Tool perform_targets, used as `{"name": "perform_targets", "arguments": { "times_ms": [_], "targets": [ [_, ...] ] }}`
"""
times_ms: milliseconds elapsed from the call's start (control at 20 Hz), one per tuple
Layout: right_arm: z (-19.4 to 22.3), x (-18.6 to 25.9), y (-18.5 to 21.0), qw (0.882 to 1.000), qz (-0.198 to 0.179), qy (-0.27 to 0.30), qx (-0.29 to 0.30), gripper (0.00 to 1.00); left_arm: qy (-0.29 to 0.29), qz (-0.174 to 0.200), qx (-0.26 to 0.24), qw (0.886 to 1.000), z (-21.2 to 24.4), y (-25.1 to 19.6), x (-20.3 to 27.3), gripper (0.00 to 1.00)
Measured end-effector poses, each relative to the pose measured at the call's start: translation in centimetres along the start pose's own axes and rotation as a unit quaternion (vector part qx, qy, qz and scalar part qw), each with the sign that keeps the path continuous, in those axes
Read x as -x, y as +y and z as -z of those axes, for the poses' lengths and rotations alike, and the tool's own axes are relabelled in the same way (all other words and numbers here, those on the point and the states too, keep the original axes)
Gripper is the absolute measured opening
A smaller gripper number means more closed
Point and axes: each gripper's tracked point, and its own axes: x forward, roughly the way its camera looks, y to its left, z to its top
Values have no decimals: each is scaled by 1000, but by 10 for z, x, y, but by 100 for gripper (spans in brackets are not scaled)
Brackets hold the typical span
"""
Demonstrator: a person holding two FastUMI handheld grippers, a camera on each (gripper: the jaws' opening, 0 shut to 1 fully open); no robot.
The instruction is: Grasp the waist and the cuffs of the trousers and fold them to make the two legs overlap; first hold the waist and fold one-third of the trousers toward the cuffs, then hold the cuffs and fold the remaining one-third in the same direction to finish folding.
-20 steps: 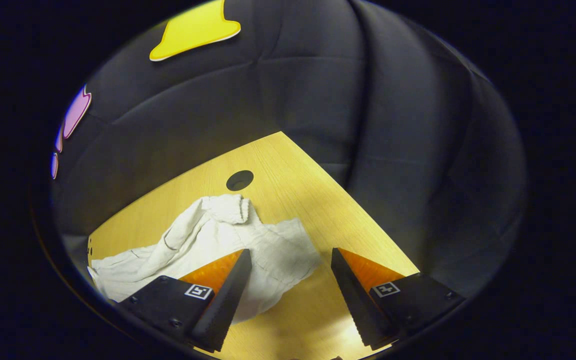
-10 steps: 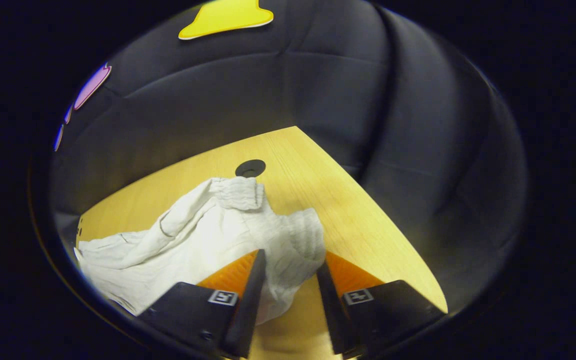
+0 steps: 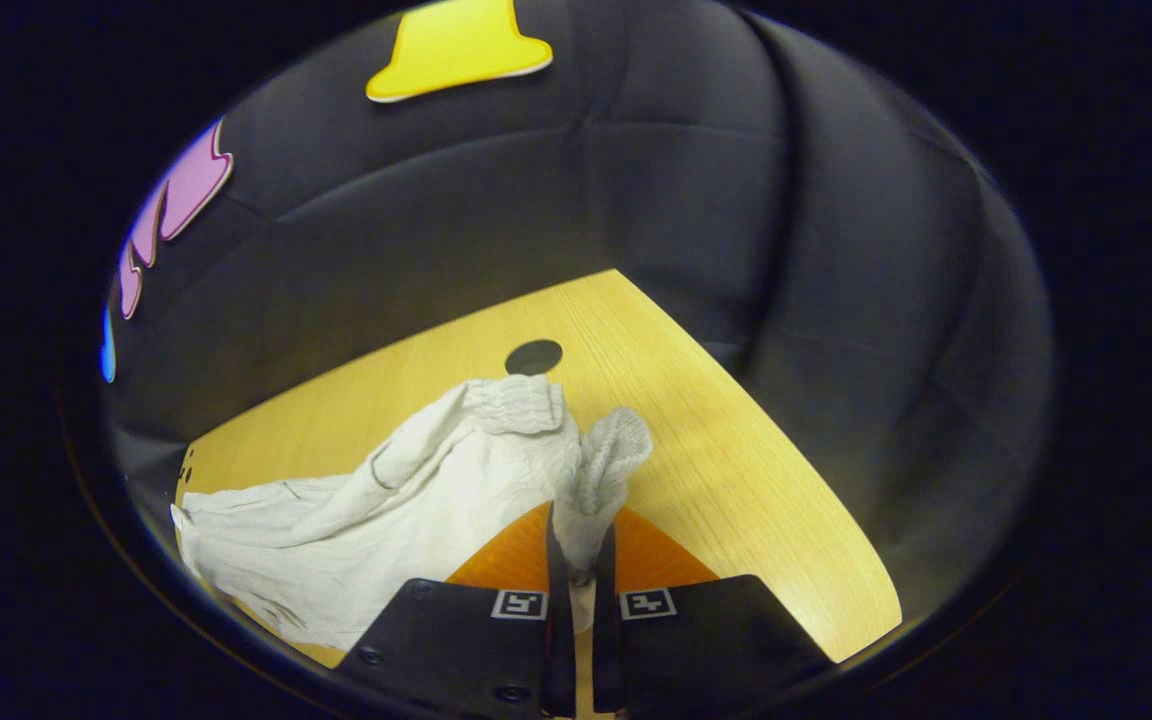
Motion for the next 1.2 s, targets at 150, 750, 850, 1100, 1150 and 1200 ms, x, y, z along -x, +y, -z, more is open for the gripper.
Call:
{"name": "perform_targets", "arguments": {
  "times_ms": [150,750,850,1100,1150,1200],
  "targets": [
    [-39,29,19,998,-6,-45,51,11,-5,-1,2,1000,-14,9,3,96],
    [-91,113,176,989,-72,-117,55,11,37,10,33,999,6,88,9,96],
    [-82,118,205,990,-82,-110,40,11,43,12,29,999,11,109,11,96],
    [-55,122,272,990,-106,-96,13,11,54,-8,42,998,23,169,24,92],
    [-46,122,284,989,-113,-91,12,11,55,-9,44,997,25,179,26,96],
    [-36,120,296,989,-118,-85,11,11,55,-10,46,997,26,189,29,96]
  ]
}}
